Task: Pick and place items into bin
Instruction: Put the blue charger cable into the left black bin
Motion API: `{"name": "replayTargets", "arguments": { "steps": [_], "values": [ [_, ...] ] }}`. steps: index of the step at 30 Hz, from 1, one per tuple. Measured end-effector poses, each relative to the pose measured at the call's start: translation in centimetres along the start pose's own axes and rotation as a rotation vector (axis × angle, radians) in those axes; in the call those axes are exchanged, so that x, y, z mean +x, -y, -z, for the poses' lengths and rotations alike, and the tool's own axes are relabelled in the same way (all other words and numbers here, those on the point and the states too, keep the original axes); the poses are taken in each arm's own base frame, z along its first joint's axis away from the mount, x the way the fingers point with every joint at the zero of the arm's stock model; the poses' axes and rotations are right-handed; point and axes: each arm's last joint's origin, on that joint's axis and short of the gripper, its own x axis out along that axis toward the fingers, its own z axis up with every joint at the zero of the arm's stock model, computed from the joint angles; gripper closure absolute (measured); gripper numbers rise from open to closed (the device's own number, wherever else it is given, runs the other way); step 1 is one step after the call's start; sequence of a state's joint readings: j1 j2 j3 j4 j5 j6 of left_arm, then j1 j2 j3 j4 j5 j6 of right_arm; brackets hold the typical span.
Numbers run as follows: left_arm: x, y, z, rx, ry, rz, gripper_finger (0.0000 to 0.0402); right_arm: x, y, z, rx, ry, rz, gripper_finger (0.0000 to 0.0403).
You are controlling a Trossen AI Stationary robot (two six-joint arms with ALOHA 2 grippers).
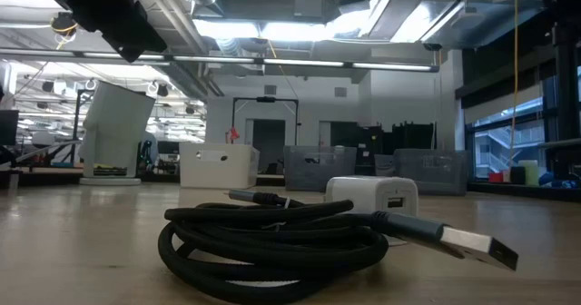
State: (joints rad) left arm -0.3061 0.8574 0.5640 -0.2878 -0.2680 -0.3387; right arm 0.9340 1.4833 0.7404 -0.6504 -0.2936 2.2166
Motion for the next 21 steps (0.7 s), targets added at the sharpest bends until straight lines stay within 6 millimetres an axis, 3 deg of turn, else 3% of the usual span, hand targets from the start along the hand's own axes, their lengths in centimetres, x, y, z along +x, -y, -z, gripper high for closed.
{"name": "replayTargets", "arguments": {
  "steps": [13, 21],
  "values": [
    [0.0, 0.0, 0.0, -0.017, 0.003, -0.009, 0.04, 1.9, 1.6, -1.9, -0.003, 0.028, 0.039, 0.0315],
    [0.0, -0.1, -0.1, 0.027, 0.018, -0.05, 0.04, 1.9, 1.5, -2.2, 0.008, 0.043, 0.044, 0.0387]
  ]
}}
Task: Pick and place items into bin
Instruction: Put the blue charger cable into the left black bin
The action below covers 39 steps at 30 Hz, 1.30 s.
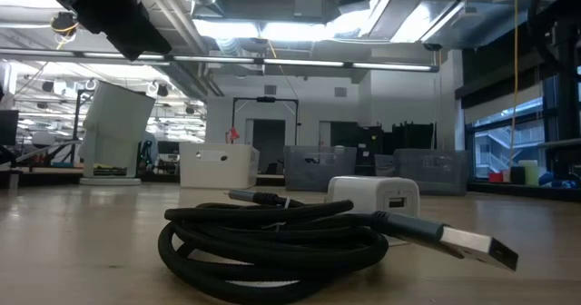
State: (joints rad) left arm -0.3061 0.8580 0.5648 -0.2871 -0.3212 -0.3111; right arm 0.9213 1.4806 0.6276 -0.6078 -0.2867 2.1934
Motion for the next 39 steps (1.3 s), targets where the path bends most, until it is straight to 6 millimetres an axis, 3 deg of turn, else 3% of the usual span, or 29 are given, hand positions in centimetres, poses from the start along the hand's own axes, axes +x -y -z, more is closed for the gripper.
{"name": "replayTargets", "arguments": {
  "steps": [3, 7, 13, 19, 22, 27, 33, 39],
  "values": [
    [0.0, 0.0, 0.0, 0.001, 0.0, 0.0, 0.04, -0.8, -0.2, 0.3, 0.027, 0.044, 0.04, 0.038],
    [0.0, 0.0, 0.0, 0.003, -0.001, 0.0, 0.04, -3.7, -0.5, 1.5, 0.054, 0.132, 0.103, 0.0385],
    [0.0, 0.0, -0.1, 0.015, 0.007, 0.0, 0.04, -10.8, -1.4, 2.9, 0.078, 0.361, 0.072, 0.0387],
    [0.0, 0.1, -0.4, 0.037, 0.034, 0.007, 0.04, -18.0, -3.1, 1.5, 0.0, 0.781, -0.171, 0.0387],
    [0.0, 0.2, -0.6, 0.05, 0.055, 0.012, 0.04, -21.0, -4.4, -0.5, -0.042, 0.991, -0.261, 0.0387],
    [-0.1, 0.2, -1.0, 0.037, 0.112, -0.02, 0.04, -24.7, -6.5, -5.5, -0.144, 1.12, -0.201, 0.0387],
    [-0.1, -0.1, -1.2, 0.027, 0.143, -0.121, 0.04, -28.7, -9.2, -14.1, -0.451, 1.161, -0.237, 0.0387],
    [-0.1, -0.2, -1.2, 0.023, 0.154, -0.161, 0.04, -32.0, -7.4, -22.9, -0.492, 1.262, -0.334, 0.0387]
  ]
}}
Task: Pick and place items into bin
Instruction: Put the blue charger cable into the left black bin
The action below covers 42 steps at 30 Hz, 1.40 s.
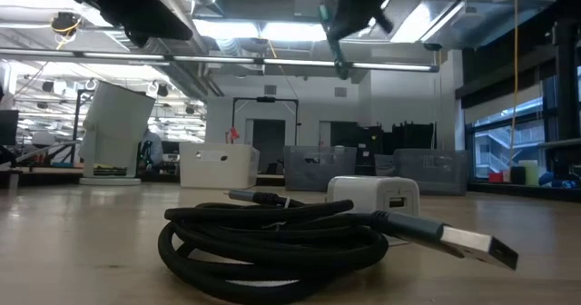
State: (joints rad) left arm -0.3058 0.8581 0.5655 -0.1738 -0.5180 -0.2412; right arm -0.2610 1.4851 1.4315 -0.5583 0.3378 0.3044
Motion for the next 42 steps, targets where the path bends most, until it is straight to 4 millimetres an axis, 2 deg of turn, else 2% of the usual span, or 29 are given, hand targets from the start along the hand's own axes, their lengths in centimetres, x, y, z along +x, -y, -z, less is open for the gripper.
{"name": "replayTargets", "arguments": {
  "steps": [3, 7, 14, 20, 25, 28, 37, 42],
  "values": [
    [0.0, -0.2, -0.1, -0.03, 0.019, -0.07, 0.04, 2.9, 3.1, -1.6, 0.044, 0.051, -0.091, 0.0387],
    [0.0, -0.4, -0.1, -0.036, 0.039, -0.138, 0.04, 7.2, 5.7, -2.1, 0.04, -0.027, -0.125, 0.0387],
    [0.1, -0.8, -0.2, -0.046, 0.043, -0.175, 0.04, 14.7, 7.3, -1.9, -0.063, -0.344, -0.096, 0.0387],
    [0.2, -1.1, -0.3, -0.056, 0.043, -0.191, 0.04, 19.3, 8.4, 0.3, -0.08, -0.578, -0.063, 0.0387],
    [0.3, -1.2, -0.2, -0.102, 0.044, -0.196, 0.04, 21.3, 9.0, 2.4, -0.09, -0.659, -0.057, 0.0385],
    [0.3, -1.1, -0.2, -0.102, 0.044, -0.195, 0.04, 22.0, 9.0, 2.9, -0.079, -0.679, -0.085, 0.0368],
    [0.3, -1.3, -0.2, -0.098, 0.04, -0.218, 0.04, 22.3, 9.0, 3.2, -0.088, -0.687, -0.108, 0.0351],
    [0.4, -1.5, -0.1, -0.073, 0.026, -0.228, 0.04, 22.1, 8.9, 3.4, -0.034, -0.71, -0.113, 0.0332]
  ]
}}
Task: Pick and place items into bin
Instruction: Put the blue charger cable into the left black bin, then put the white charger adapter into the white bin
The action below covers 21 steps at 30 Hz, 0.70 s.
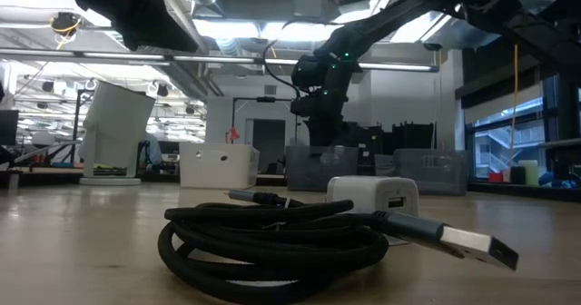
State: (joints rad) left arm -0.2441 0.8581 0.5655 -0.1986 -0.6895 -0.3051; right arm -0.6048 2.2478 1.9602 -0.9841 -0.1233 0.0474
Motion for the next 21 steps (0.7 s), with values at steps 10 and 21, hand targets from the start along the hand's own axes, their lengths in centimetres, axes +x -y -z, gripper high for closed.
{"name": "replayTargets", "arguments": {
  "steps": [10, 21],
  "values": [
    [0.0, 0.0, 0.0, 0.145, -0.001, 0.002, 0.04, -2.8, -0.4, 0.0, 0.102, 0.029, -0.012, 0.0256],
    [0.0, 0.4, 0.2, 0.215, -0.033, 0.133, 0.0398, -14.5, -4.2, 3.3, 0.15, 0.193, 0.024, 0.0238]
  ]
}}
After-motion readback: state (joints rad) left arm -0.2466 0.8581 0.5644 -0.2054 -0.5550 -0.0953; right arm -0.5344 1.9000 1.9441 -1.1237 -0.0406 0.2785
